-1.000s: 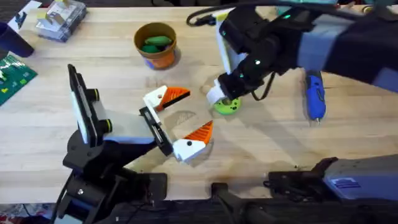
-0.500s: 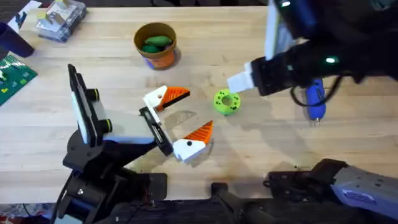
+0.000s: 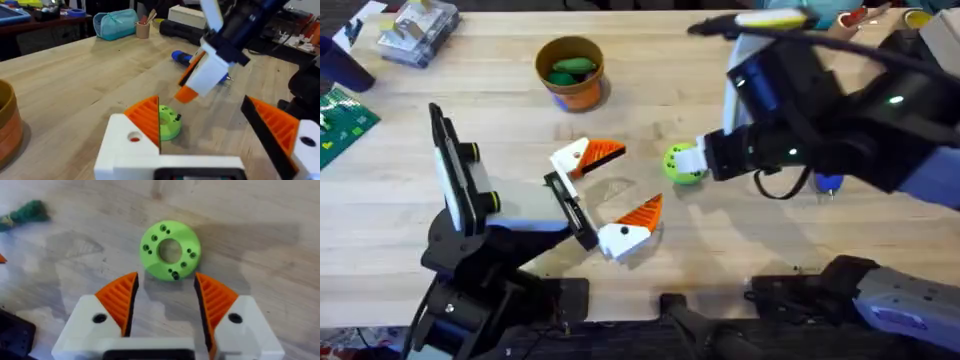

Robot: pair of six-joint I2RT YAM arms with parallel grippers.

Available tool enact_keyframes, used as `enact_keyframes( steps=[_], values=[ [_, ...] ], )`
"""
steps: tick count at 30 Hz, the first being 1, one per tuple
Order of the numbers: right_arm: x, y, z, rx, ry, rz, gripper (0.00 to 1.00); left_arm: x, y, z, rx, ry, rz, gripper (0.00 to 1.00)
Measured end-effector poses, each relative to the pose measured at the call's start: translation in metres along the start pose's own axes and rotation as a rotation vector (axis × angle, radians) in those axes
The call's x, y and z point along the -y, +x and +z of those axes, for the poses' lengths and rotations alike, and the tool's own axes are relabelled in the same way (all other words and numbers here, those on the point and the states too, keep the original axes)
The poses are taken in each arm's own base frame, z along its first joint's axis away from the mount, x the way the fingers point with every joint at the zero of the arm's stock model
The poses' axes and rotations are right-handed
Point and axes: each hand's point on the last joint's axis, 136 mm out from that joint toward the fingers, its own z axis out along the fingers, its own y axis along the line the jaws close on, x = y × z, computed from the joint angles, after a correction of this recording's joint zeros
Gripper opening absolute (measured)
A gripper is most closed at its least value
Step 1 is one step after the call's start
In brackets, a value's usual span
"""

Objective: Pick up the gripper from the table and insert it into the empty holder that is missing its gripper. Then pick up a screw, insert it into the mounting hole, and use the screwdriver to tighten it. Finally, clean up the table by picking up the vegetable and placing it into the bucket.

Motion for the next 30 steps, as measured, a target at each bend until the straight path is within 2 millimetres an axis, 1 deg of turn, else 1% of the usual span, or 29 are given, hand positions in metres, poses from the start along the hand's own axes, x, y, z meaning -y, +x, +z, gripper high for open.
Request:
enact_keyframes(
  steps=[4, 10, 13, 15, 19, 26, 30],
  values=[
    [-0.004, 0.01, 0.013, -0.05, -0.009, -0.009, 0.697, 0.0, 0.0, 0.0, 0.0, 0.0, 0.0, 0.991],
    [-0.007, 0.009, 0.028, -0.071, -0.014, -0.01, 0.686, 0.0, 0.0, 0.0, 0.0, 0.0, 0.0, 0.991],
    [-0.006, 0.012, 0.034, -0.093, -0.008, -0.01, 0.613, 0.0, 0.0, 0.0, 0.0, 0.0, 0.0, 0.991],
    [-0.005, 0.014, 0.037, -0.107, -0.004, -0.008, 0.529, 0.0, 0.0, 0.0, 0.0, 0.0, 0.0, 0.991],
    [-0.004, 0.018, 0.04, -0.124, 0.002, -0.007, 0.451, 0.0, 0.0, 0.0, 0.0, 0.0, 0.0, 0.991],
    [-0.002, 0.023, 0.04, -0.148, 0.013, -0.006, 0.442, 0.0, 0.0, 0.0, 0.0, 0.0, 0.0, 0.991],
    [0.0, 0.028, 0.046, -0.174, 0.024, -0.006, 0.447, 0.0, 0.0, 0.0, 0.0, 0.0, 0.0, 0.991]
  ],
)
